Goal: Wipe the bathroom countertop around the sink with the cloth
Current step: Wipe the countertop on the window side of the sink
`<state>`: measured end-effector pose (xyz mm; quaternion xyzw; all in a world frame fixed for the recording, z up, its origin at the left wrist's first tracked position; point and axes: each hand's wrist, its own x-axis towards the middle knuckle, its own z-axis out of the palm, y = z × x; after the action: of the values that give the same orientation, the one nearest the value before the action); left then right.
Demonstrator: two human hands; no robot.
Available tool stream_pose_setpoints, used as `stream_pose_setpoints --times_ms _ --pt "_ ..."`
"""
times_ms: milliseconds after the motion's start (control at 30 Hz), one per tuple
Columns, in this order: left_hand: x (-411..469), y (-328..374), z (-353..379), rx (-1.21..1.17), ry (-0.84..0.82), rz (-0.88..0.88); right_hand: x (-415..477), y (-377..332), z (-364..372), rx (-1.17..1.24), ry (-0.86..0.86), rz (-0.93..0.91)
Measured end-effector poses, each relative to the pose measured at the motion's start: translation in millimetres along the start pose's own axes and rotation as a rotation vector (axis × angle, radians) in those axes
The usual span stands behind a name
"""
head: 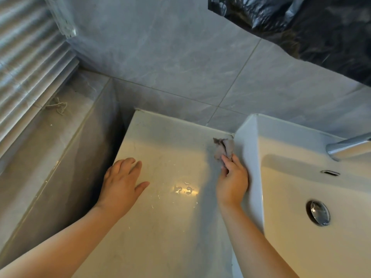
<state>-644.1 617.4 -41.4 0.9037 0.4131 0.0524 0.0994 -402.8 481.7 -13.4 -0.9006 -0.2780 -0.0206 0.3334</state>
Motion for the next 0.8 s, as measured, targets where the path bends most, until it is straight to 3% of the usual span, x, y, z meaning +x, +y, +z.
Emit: stream_pose_setpoints --times_ms 233,633,733,800 --pt "0 -1 1 0.013 -0.006 0.005 -8 16 21 -0.087 -0.109 0.000" --pt "0 1 -8 -0.047 -0.058 -0.006 -83 -7 11 0.164 -0.225 -0.073" --pt "-2 1 -15 -0.114 -0.090 -0.003 -89 -11 1 0.290 -0.318 0.010" --pt "-9 0 -20 -0.172 -0.079 0.028 -80 -17 -11 0.351 -0.294 0.045"
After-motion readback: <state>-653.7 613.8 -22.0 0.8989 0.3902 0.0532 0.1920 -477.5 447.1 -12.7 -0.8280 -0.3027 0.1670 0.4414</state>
